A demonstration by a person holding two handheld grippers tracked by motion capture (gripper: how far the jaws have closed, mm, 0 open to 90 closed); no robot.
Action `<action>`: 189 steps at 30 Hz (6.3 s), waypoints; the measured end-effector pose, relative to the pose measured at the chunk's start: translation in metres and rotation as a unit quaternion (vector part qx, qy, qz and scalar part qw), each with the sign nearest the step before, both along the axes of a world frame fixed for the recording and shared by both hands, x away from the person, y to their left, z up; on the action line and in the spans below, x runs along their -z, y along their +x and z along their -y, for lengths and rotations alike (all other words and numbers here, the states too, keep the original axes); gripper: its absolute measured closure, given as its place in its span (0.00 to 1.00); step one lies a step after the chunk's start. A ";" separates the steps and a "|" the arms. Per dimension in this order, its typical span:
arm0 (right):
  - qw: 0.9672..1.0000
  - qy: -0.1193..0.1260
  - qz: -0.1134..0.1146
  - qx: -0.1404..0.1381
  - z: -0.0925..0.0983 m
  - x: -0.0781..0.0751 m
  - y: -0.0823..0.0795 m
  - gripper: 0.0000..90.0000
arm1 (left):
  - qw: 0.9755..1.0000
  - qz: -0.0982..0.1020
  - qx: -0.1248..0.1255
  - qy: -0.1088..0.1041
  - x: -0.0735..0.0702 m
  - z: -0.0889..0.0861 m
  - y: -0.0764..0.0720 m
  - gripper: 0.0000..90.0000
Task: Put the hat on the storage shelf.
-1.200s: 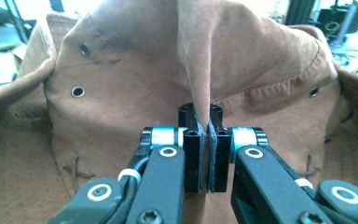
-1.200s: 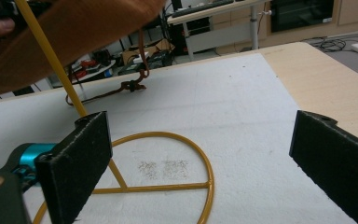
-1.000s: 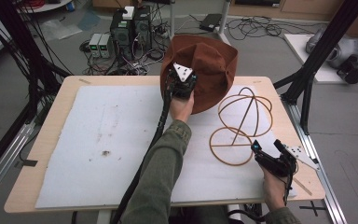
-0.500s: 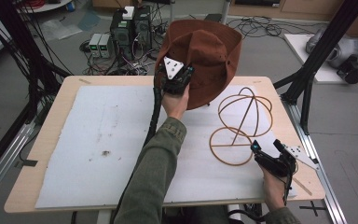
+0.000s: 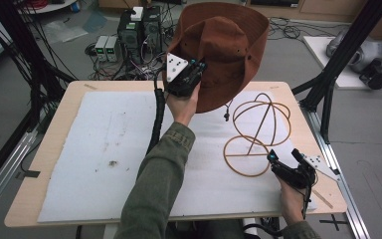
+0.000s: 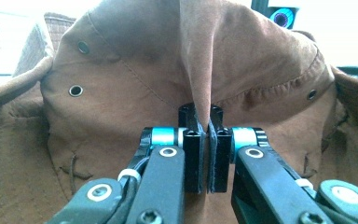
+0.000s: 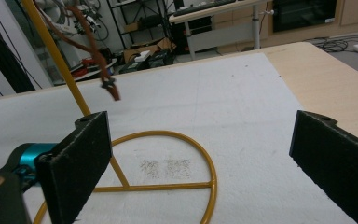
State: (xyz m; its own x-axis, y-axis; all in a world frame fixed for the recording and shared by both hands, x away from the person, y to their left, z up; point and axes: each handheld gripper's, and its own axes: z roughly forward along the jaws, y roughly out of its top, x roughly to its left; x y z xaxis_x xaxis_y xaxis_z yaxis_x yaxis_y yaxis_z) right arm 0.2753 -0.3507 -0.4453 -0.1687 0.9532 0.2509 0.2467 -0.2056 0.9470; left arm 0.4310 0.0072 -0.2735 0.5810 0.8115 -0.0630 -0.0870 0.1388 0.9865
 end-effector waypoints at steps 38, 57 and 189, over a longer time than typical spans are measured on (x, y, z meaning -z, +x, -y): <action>1.000 0.003 0.000 -0.005 0.001 0.001 0.000 0.05 | 0.944 0.048 0.323 0.054 -0.036 0.026 -0.026 0.96; 0.999 -0.033 0.021 0.034 0.001 0.000 -0.006 0.05 | 0.923 0.014 0.361 0.130 -0.017 0.056 -0.032 0.96; 0.996 -0.049 0.055 0.049 -0.006 0.000 -0.013 0.05 | 0.941 -0.067 -0.332 0.019 0.154 -0.259 -0.201 0.35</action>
